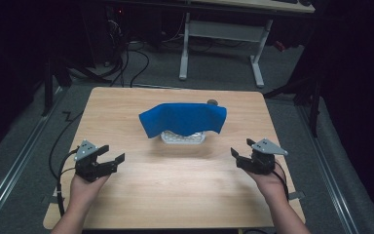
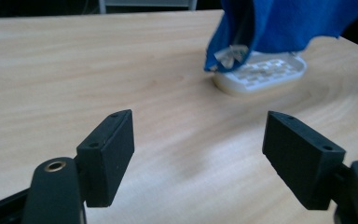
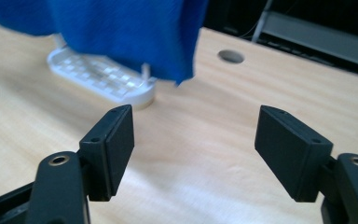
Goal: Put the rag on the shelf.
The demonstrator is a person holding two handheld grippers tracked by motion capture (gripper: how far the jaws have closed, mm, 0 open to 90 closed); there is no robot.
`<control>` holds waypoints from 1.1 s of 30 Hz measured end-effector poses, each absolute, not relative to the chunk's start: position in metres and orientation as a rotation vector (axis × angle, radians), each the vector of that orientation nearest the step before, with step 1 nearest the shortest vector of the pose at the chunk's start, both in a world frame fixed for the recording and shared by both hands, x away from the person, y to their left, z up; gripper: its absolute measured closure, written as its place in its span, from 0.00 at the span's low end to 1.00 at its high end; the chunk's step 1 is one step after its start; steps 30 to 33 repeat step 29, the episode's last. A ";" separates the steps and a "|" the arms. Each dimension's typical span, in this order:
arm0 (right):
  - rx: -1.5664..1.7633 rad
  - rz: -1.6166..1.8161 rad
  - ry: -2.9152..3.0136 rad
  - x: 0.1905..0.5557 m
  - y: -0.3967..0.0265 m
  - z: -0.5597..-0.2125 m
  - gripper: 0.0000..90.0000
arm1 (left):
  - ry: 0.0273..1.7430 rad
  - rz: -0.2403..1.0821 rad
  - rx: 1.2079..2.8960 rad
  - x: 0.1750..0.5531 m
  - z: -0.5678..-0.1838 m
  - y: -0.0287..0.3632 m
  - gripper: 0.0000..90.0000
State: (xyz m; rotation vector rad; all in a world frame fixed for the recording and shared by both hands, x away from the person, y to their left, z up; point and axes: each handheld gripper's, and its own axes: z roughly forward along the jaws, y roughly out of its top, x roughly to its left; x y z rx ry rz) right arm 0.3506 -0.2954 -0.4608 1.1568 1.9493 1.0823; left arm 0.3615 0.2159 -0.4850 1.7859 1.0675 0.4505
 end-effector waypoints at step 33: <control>1.179 1.100 2.037 0.296 -0.263 -0.521 0.28 | 0.927 0.393 2.022 0.310 -0.526 0.167 0.24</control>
